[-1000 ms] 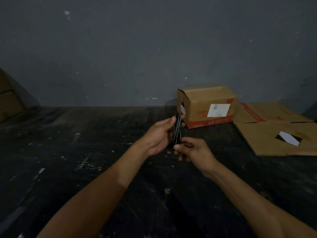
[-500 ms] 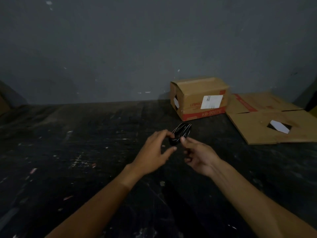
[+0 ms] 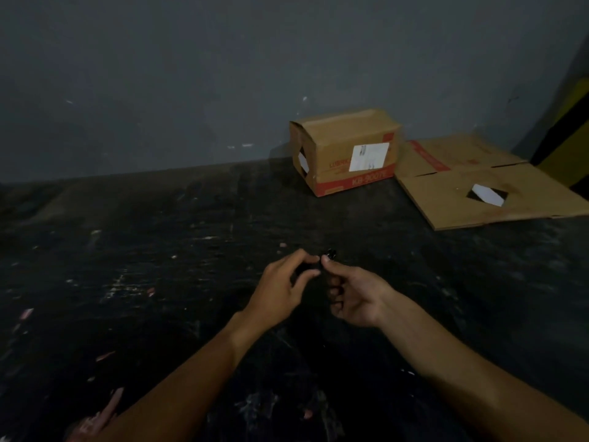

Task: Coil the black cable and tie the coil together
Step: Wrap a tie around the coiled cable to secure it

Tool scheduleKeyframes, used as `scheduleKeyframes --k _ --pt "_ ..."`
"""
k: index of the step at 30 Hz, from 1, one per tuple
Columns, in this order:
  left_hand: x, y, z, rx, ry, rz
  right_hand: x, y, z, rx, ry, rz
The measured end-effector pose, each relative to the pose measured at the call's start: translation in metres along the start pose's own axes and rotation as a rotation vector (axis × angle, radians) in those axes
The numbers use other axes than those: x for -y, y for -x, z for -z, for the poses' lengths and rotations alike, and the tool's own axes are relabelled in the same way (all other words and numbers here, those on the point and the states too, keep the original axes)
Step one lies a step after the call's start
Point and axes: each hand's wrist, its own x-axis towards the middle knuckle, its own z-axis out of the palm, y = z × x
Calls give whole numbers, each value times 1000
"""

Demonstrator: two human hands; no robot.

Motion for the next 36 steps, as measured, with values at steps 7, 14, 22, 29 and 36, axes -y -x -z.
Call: scheduleKeyframes --k 7,14,22,29,36 --pt "1 17 -29 91 235 281 -13 6 51 -159 470 99" --pt "11 31 -48 127 357 471 -33 25 130 -302 1317 151" --pt "12 39 -57 112 493 637 -83 20 135 -333 1552 -64" --pt "12 46 -49 48 616 745 -69 11 121 -308 1557 -9" --pt "8 41 -43 10 707 788 -30 10 58 -173 1166 504"
